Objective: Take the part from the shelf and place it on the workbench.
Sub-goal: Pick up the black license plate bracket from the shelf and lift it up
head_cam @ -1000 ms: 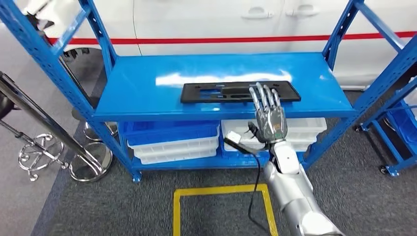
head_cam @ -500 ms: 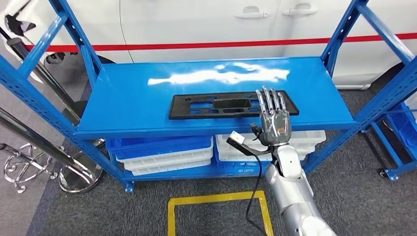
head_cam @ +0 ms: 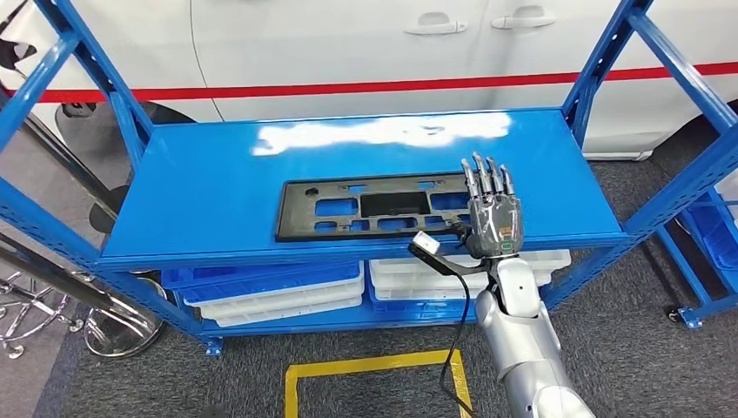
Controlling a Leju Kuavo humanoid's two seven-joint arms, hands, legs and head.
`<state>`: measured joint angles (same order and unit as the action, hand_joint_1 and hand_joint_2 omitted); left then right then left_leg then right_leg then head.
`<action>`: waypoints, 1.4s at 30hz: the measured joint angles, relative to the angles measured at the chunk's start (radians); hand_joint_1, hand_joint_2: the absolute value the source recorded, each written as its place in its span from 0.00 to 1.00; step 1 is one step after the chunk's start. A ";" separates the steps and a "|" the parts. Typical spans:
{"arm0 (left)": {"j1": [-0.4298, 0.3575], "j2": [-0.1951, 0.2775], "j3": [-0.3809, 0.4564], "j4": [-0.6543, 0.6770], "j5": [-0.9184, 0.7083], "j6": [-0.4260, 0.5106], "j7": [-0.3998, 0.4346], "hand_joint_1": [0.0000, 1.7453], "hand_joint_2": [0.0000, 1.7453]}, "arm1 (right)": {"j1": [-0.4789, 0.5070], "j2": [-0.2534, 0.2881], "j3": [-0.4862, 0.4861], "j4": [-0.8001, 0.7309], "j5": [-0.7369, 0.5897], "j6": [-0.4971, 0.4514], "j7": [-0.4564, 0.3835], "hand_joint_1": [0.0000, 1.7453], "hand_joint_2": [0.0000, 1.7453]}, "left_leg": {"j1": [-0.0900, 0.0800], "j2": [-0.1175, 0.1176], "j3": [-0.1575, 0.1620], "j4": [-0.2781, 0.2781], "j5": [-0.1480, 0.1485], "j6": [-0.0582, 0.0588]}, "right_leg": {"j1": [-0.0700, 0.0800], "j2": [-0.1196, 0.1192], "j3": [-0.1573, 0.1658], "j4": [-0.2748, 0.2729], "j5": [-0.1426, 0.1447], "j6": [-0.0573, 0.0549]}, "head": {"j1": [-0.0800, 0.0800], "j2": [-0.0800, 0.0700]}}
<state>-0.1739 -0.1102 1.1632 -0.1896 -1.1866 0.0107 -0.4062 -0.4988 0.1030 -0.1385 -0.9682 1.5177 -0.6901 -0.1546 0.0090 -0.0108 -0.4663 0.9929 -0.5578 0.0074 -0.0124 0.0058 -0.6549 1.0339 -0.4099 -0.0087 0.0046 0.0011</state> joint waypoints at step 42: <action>0.003 -0.038 0.000 0.000 0.002 0.024 0.012 0.00 0.00 | 0.026 -0.028 0.069 0.007 -0.017 0.000 0.059 0.00 1.00 | 0.018 0.006 -0.121 0.047 0.095 -0.017 | -0.010 -0.003 0.057 -0.009 -0.040 0.021 | -0.001 0.000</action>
<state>-0.1707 -0.1486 1.1631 -0.1896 -1.1850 0.0351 -0.3941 -0.4733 0.0750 -0.0694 -0.9612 1.5003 -0.6901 -0.0959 0.0269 -0.0051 -0.5870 1.0401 -0.4628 -0.0093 -0.0224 0.0024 -0.5980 1.0251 -0.4500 0.0120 0.0037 0.0013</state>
